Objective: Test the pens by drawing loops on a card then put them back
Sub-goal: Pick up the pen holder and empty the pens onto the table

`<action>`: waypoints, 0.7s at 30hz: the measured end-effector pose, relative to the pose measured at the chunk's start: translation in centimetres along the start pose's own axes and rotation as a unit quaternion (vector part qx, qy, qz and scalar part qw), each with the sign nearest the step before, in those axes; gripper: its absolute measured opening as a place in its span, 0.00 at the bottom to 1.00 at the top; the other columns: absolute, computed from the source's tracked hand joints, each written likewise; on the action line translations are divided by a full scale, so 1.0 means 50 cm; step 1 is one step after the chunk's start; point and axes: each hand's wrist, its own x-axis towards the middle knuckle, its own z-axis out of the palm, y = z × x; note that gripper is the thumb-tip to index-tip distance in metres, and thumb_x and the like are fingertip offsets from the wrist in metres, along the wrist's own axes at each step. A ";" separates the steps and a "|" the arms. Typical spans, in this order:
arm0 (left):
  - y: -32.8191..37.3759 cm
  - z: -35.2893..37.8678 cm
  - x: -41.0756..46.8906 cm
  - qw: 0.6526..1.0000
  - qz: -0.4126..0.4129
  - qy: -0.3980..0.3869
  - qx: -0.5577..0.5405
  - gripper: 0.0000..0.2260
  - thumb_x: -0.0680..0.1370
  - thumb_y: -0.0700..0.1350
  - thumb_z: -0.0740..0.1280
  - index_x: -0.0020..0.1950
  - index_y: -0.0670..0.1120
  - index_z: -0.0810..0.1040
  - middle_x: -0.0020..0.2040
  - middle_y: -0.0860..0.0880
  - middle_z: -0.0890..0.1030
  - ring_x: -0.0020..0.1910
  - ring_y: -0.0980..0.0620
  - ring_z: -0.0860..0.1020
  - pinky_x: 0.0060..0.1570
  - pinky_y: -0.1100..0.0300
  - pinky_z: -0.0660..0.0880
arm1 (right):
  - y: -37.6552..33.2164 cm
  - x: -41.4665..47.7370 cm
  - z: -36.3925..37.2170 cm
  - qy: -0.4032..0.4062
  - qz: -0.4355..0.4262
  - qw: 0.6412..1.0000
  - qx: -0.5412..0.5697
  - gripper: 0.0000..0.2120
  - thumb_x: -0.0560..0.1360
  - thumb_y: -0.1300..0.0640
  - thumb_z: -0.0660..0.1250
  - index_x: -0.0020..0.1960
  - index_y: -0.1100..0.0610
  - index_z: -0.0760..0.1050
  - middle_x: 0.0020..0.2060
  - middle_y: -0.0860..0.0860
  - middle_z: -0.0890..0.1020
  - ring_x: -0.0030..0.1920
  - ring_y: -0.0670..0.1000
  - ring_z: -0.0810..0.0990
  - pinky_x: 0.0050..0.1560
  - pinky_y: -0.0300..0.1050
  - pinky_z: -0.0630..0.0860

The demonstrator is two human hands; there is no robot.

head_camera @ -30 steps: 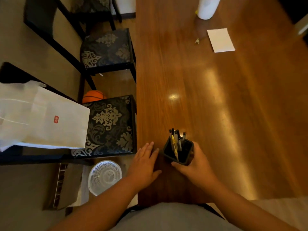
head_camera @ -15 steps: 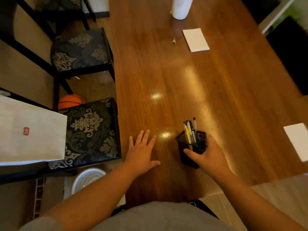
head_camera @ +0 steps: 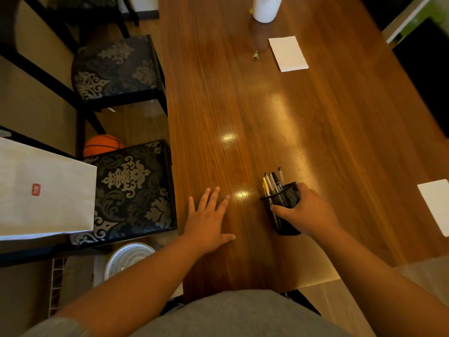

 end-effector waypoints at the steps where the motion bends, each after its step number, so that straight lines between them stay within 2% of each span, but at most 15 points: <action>1: 0.000 -0.001 0.000 1.000 0.000 0.001 0.000 0.48 0.69 0.73 0.62 0.77 0.57 0.37 0.79 0.50 0.36 0.77 0.46 0.35 0.71 0.33 0.37 | -0.002 0.003 0.000 -0.002 0.005 1.000 -0.006 0.39 0.64 0.29 0.69 0.66 0.50 0.66 0.43 0.45 0.70 0.40 0.47 0.72 0.29 0.40 0.68; 3: -0.001 -0.002 0.000 1.000 0.001 0.003 0.000 0.48 0.69 0.73 0.62 0.77 0.57 0.38 0.79 0.50 0.36 0.77 0.46 0.35 0.70 0.34 0.36 | -0.006 0.010 -0.001 -0.010 0.016 1.000 -0.015 0.39 0.64 0.29 0.69 0.66 0.51 0.66 0.42 0.45 0.70 0.39 0.47 0.71 0.27 0.39 0.65; 8: -0.002 -0.003 0.000 1.000 0.005 0.006 -0.006 0.48 0.69 0.73 0.62 0.77 0.57 0.37 0.79 0.50 0.36 0.77 0.46 0.35 0.70 0.35 0.35 | -0.008 0.025 -0.003 -0.025 0.031 0.999 -0.027 0.41 0.62 0.28 0.68 0.67 0.50 0.65 0.43 0.46 0.73 0.41 0.49 0.76 0.30 0.43 0.72; 13: 0.002 -0.005 -0.003 1.000 0.000 -0.002 -0.003 0.48 0.69 0.72 0.62 0.77 0.57 0.38 0.79 0.49 0.36 0.77 0.46 0.34 0.71 0.34 0.37 | -0.026 0.046 -0.016 -0.024 0.031 0.996 -0.074 0.47 0.61 0.26 0.66 0.73 0.49 0.61 0.45 0.47 0.70 0.43 0.50 0.73 0.29 0.42 0.70; 15: 0.002 -0.007 -0.004 1.000 -0.002 -0.004 -0.002 0.48 0.70 0.72 0.63 0.78 0.57 0.38 0.79 0.49 0.36 0.77 0.45 0.34 0.71 0.34 0.37 | -0.034 0.052 -0.022 -0.019 0.030 0.995 -0.098 0.47 0.61 0.26 0.66 0.73 0.48 0.62 0.42 0.46 0.69 0.42 0.50 0.73 0.32 0.43 0.73; 18: 0.002 -0.010 -0.005 1.000 -0.001 -0.006 0.000 0.48 0.70 0.72 0.62 0.78 0.57 0.38 0.79 0.49 0.35 0.77 0.45 0.34 0.71 0.33 0.38 | -0.042 0.058 -0.027 -0.008 0.030 0.991 -0.127 0.44 0.61 0.26 0.66 0.70 0.48 0.65 0.34 0.42 0.64 0.38 0.49 0.71 0.28 0.41 0.67; 21: 0.003 -0.011 -0.005 1.000 0.000 -0.009 -0.002 0.47 0.70 0.72 0.62 0.78 0.57 0.38 0.79 0.49 0.35 0.77 0.45 0.34 0.71 0.32 0.40 | -0.044 0.061 -0.033 -0.003 0.033 0.988 -0.148 0.42 0.61 0.26 0.65 0.68 0.47 0.67 0.33 0.42 0.63 0.37 0.49 0.71 0.28 0.41 0.66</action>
